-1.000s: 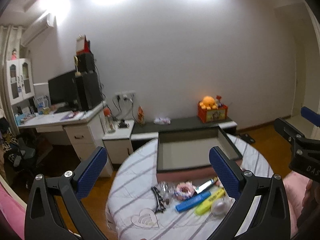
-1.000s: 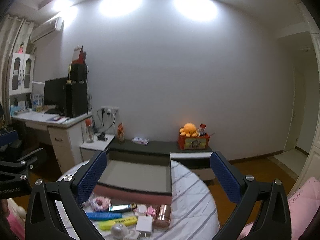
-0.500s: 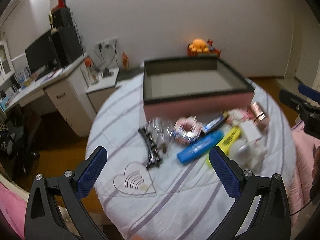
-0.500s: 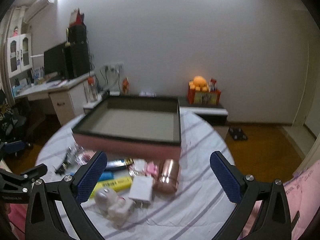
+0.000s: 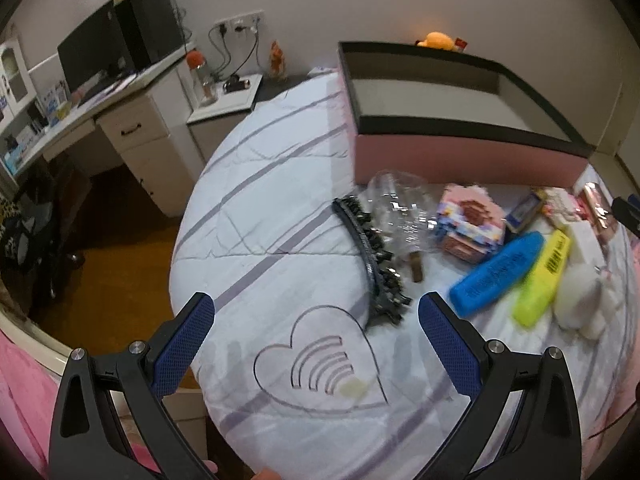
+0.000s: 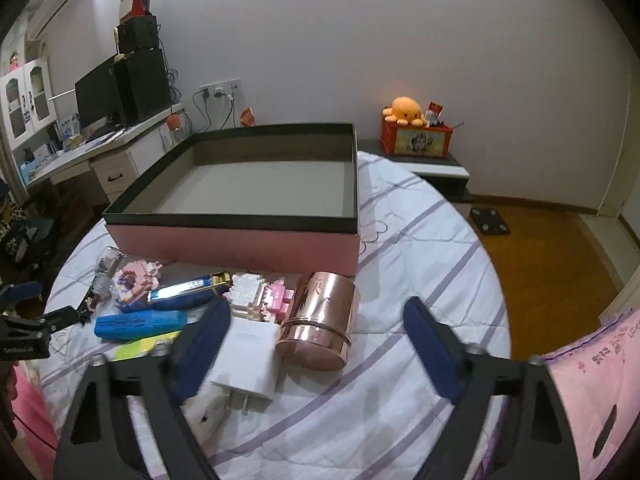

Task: Organize rigid objects
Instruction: 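Grasp the black hair clip with the left tool while the right tool grasps the copper cup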

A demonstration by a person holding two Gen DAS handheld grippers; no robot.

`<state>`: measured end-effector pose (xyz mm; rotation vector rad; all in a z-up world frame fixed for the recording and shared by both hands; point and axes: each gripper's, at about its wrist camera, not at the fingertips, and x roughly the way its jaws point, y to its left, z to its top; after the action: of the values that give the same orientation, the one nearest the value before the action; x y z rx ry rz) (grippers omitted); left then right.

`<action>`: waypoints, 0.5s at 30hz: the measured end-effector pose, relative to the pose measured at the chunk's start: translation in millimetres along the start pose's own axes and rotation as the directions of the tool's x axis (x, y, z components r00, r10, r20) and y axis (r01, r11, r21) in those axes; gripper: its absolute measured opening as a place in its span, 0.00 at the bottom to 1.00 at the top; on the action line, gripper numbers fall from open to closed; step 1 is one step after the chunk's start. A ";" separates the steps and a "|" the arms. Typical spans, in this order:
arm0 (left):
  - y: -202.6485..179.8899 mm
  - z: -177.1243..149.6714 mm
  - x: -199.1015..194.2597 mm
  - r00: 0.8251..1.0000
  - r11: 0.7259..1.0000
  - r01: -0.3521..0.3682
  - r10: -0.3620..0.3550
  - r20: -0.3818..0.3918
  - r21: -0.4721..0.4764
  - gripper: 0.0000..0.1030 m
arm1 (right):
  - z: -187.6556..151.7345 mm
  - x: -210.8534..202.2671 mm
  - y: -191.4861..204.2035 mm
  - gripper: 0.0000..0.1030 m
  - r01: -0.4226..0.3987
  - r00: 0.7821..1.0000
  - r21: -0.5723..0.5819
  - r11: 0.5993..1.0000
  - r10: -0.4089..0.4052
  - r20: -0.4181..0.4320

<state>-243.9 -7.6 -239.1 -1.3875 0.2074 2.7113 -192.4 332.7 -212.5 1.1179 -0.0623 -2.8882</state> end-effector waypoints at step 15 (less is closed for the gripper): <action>8.9 10.8 35.7 0.996 0.998 0.054 -0.055 -0.069 -0.015 1.00 | 2.5 31.9 -10.5 0.60 -0.027 0.996 0.009 1.000 0.028 -0.085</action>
<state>-274.6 -14.0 -261.1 -1.4700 0.1551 2.6281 -217.9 341.4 -232.7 1.2293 -0.0857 -2.8154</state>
